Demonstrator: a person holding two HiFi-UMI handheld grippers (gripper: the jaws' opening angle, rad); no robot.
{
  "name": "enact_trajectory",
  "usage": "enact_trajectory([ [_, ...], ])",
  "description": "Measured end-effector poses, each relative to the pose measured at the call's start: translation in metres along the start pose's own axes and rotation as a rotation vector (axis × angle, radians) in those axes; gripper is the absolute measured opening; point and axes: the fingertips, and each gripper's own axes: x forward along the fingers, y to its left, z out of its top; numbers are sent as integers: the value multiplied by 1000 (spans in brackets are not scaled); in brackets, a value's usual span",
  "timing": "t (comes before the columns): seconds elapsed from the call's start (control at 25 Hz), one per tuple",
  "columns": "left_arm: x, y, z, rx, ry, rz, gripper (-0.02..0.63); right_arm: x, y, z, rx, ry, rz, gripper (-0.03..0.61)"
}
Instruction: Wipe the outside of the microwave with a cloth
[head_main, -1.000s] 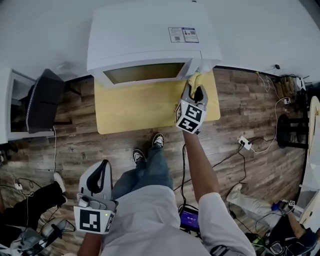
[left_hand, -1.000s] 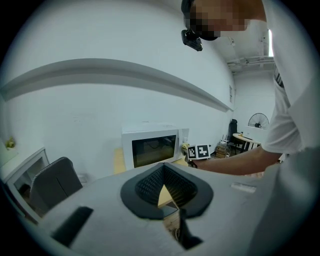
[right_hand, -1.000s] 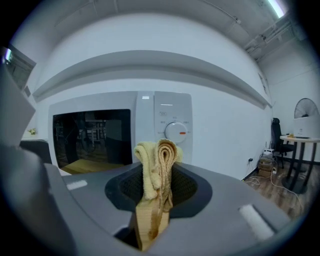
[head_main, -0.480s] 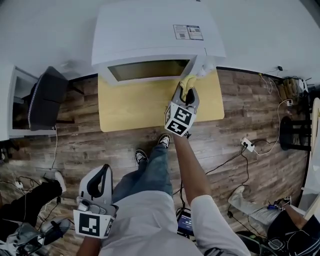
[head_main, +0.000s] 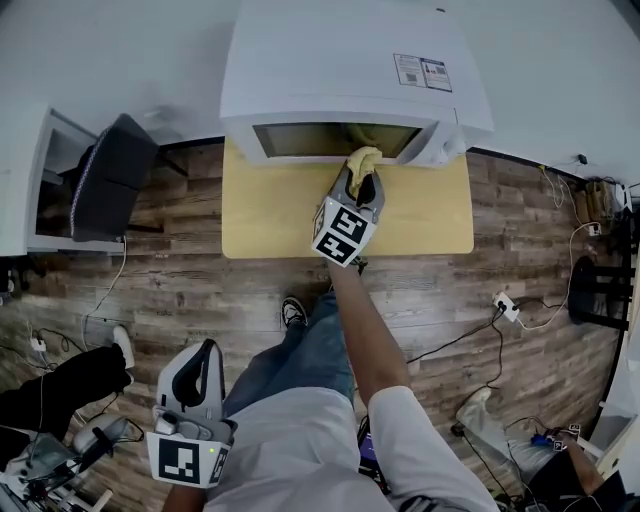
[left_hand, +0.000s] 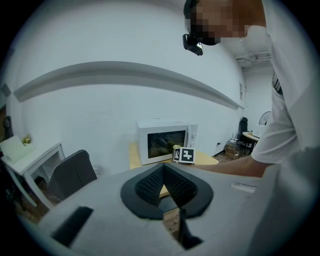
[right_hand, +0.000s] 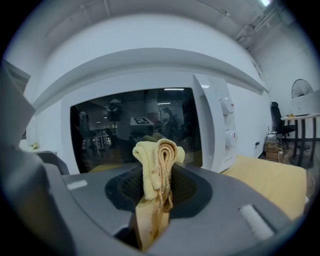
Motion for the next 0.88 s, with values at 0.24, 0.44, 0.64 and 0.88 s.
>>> enact_trajectory([
  [0.24,-3,8,-6,-19,11,24,-8,-2,34,-17,1,19,61,118],
  [0.44,0,9,-8,-27,17,21,-8,-4,54,-25,21,28,110,120],
  [0.64,-1,12,-11,-40,24,30,-8,-6,71,-32,17,40,148,120],
  [0.88,-1,13,-17,-49,42,31,-8,-8,93,-40,4,57,198,120],
])
